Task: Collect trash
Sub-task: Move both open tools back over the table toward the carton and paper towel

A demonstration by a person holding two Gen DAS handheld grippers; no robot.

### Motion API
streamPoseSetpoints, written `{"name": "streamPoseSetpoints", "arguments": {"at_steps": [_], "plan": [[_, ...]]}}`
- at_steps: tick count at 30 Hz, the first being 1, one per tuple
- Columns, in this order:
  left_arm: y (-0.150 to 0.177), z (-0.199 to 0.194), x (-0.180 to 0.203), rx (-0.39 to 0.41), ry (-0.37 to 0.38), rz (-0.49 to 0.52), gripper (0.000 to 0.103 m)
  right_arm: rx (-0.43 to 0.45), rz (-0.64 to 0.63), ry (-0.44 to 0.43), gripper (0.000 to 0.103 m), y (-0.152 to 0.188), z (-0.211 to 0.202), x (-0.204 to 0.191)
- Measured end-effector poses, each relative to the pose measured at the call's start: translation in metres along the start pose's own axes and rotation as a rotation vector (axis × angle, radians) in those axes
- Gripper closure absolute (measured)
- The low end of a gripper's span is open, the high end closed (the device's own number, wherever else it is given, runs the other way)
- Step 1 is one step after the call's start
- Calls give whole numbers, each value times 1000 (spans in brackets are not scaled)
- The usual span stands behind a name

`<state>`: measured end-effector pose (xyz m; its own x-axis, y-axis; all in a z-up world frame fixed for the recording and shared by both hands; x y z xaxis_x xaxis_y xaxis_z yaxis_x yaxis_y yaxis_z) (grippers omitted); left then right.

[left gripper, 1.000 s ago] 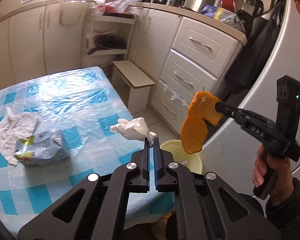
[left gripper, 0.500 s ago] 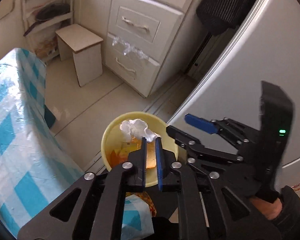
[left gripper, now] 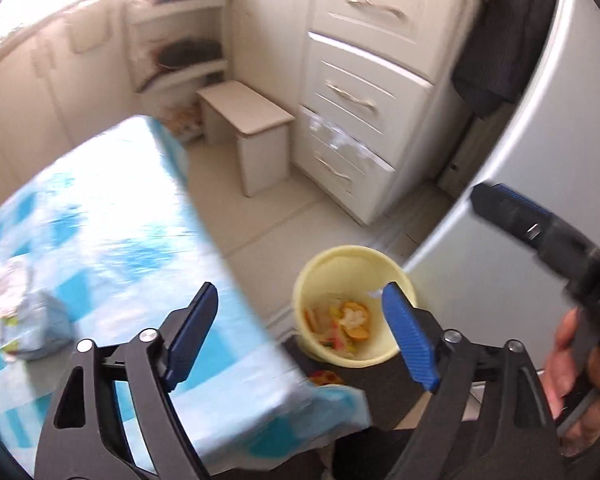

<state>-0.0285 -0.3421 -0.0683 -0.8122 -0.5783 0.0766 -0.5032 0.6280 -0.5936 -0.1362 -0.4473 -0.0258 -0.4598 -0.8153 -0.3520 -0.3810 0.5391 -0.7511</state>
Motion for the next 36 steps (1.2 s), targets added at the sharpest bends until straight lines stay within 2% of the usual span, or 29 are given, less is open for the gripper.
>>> {"name": "streamPoseSetpoints", "arguments": {"at_steps": [2, 6, 7, 9, 11, 12, 14, 20, 36], "plan": [[7, -24, -32, 36, -90, -28, 18, 34, 0, -49, 35, -9, -8, -26], [25, -54, -95, 85, -247, -104, 15, 84, 17, -130, 22, -17, -8, -76], [29, -59, -112, 87, -277, -135, 14, 96, 10, -144, 22, -16, -6, -88], [37, -65, -143, 83, -306, -208, 14, 88, -19, -165, 21, -10, 5, -110], [43, -70, -166, 74, -325, -265, 14, 41, -67, -167, 21, 1, 20, -128], [44, -71, -172, 73, -333, -276, 14, 12, -86, -150, 21, 6, 27, -134], [47, -78, -185, 79, -345, -286, 14, 15, -101, -158, 21, 6, 29, -145], [57, -84, -205, 86, -365, -307, 13, -3, -160, -138, 19, 15, 39, -162], [57, -88, -205, 93, -404, -291, 13, -37, -188, -122, 14, 20, 47, -169]]}}
Point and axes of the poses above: each gripper's, at about its wrist camera, not at the fingertips, and z roughly the way its jaws point, x to its right, y to its underside, the point moved 6 cm from there along z, roughly the way its jaws point, and after that the axes turned 1 degree about -y, right-handed, at the moved point
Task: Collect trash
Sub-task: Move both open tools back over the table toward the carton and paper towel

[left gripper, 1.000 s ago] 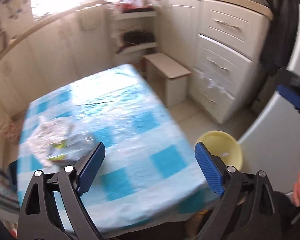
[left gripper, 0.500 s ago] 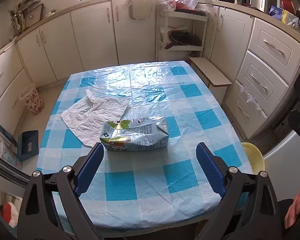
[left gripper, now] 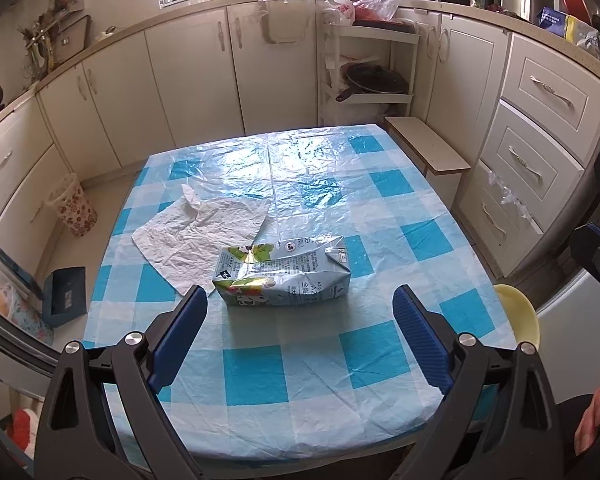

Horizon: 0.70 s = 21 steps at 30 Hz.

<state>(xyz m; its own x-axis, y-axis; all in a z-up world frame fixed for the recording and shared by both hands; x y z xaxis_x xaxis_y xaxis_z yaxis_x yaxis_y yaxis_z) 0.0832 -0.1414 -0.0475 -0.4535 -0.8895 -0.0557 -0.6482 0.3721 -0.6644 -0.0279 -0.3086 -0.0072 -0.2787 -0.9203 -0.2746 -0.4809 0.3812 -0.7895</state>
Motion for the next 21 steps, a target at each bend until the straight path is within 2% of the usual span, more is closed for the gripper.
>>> {"name": "streamPoseSetpoints", "arguments": {"at_steps": [8, 11, 13, 17, 19, 21], "plan": [[0, 1, -2, 0, -15, 14, 13, -7, -8, 1, 13, 0, 1, -2], [-5, -1, -21, 21, -51, 9, 13, -51, -52, -15, 13, 4, 12, -12], [-7, 1, -48, 7, -70, -58, 13, -98, -109, -39, 12, 11, 23, -25], [1, 14, -105, -78, -34, -266, 13, -179, -238, -106, 12, 26, 45, -58], [5, 20, -124, -102, -43, -321, 13, -207, -293, -131, 11, 30, 56, -72], [6, 28, -136, -125, -60, -333, 13, -230, -345, -141, 11, 33, 68, -83]]}}
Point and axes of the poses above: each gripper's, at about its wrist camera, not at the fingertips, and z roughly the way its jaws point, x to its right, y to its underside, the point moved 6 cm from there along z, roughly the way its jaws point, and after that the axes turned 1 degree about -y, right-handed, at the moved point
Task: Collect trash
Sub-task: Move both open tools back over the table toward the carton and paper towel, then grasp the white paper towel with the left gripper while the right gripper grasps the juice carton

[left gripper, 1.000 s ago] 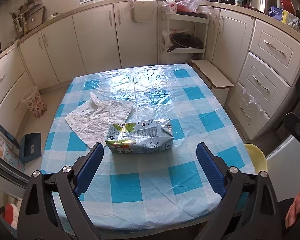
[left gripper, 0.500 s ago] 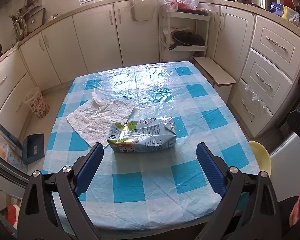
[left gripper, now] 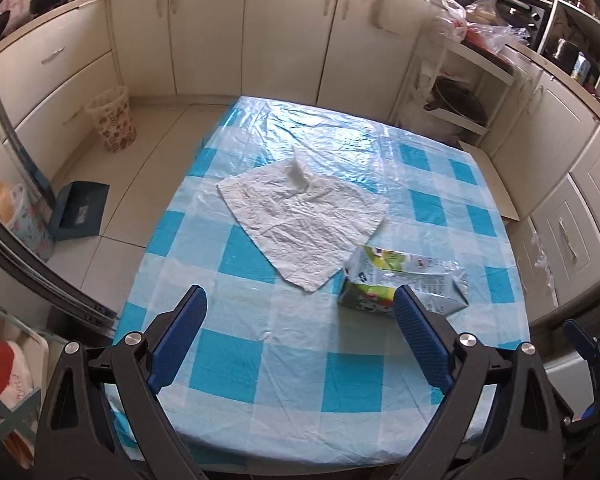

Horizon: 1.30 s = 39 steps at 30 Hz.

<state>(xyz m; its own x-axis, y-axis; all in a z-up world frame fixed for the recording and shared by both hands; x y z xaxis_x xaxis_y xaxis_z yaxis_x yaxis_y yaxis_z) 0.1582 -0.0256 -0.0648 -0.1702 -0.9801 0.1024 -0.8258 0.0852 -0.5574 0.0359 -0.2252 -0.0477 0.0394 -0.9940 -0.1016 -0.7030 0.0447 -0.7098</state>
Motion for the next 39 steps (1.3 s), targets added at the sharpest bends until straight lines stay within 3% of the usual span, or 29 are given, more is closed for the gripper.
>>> {"name": "streamPoseSetpoints", "arguments": {"at_steps": [4, 7, 12, 18, 25, 30, 34, 37, 39], "plan": [[-8, 23, -17, -68, -33, -20, 13, -76, -85, -11, 11, -7, 34, -12], [-17, 37, -25, -106, -19, -35, 13, -119, -72, -33, 11, -11, 56, -15], [-28, 59, -27, -154, -27, -17, 13, -120, -196, -15, 10, -25, 82, -28], [-36, 84, -34, -206, -40, 1, 13, -144, -310, -75, 10, -36, 114, -41], [-55, 104, -28, -188, 2, 32, 13, -196, -393, -140, 10, -34, 143, -59], [-63, 131, -5, -193, 7, 128, 13, -241, -493, -106, 10, -18, 154, -68], [-66, 147, 15, -181, -10, 211, 13, -254, -474, -108, 14, -18, 154, -63], [-64, 160, 22, -195, -38, 256, 13, -259, -431, -109, 24, -21, 151, -54], [-64, 165, 22, -203, -17, 237, 18, -266, -393, -118, 29, -23, 148, -47]]}}
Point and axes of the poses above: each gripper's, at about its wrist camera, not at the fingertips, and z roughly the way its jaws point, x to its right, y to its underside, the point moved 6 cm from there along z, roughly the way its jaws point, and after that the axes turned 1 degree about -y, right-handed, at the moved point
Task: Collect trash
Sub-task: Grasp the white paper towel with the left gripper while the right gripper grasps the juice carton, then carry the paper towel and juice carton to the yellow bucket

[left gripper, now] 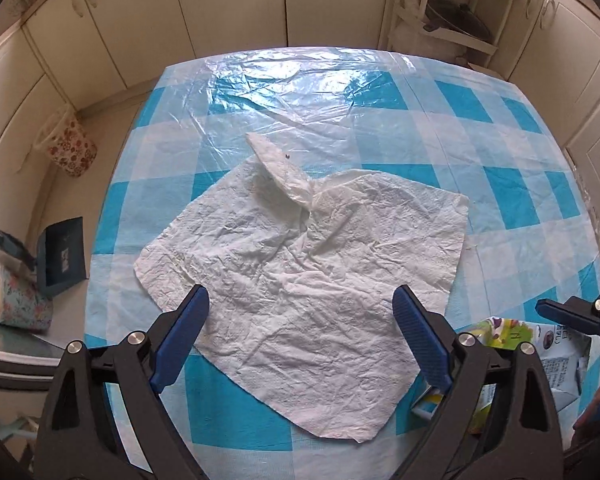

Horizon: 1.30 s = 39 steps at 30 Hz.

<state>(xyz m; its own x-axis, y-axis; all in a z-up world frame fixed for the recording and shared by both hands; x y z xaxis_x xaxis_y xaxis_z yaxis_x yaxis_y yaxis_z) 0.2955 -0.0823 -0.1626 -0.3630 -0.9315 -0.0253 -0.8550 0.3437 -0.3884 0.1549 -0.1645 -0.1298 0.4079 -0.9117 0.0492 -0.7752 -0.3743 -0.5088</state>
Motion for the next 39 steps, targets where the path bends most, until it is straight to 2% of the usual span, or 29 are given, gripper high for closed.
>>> {"name": "streamPoseSetpoints", "arguments": {"at_steps": [3, 5, 6, 7, 8, 13, 17, 22, 30, 34, 39], "plan": [[2, -2, -1, 15, 4, -9, 42, -8, 27, -11, 35, 4, -5, 4], [4, -6, 2, 22, 5, 7, 70, -18, 44, 7, 36, 10, -9, 8], [6, -8, 1, 22, 12, 6, 77, -20, 53, 13, 36, 12, -10, 10], [8, -9, 2, 15, 27, 4, 92, -23, 66, 18, 36, 15, -13, 13], [11, -10, 2, 6, 49, -1, 101, -21, 85, 22, 36, 16, -15, 19], [23, -31, 10, 32, 122, 34, 101, 23, 201, 22, 37, 25, -42, 36], [32, -57, 15, 73, 137, 47, 101, 51, 279, 27, 37, 33, -58, 46], [44, -102, 27, 168, 84, 65, 101, 91, 333, 29, 37, 39, -75, 48], [72, -172, 56, 325, 63, 40, 101, 197, 421, 50, 36, 49, -107, 44], [90, -188, 81, 364, 57, 71, 101, 250, 474, 46, 36, 54, -124, 48], [92, -193, 104, 393, 49, 124, 101, 285, 516, 45, 36, 61, -136, 53]]}}
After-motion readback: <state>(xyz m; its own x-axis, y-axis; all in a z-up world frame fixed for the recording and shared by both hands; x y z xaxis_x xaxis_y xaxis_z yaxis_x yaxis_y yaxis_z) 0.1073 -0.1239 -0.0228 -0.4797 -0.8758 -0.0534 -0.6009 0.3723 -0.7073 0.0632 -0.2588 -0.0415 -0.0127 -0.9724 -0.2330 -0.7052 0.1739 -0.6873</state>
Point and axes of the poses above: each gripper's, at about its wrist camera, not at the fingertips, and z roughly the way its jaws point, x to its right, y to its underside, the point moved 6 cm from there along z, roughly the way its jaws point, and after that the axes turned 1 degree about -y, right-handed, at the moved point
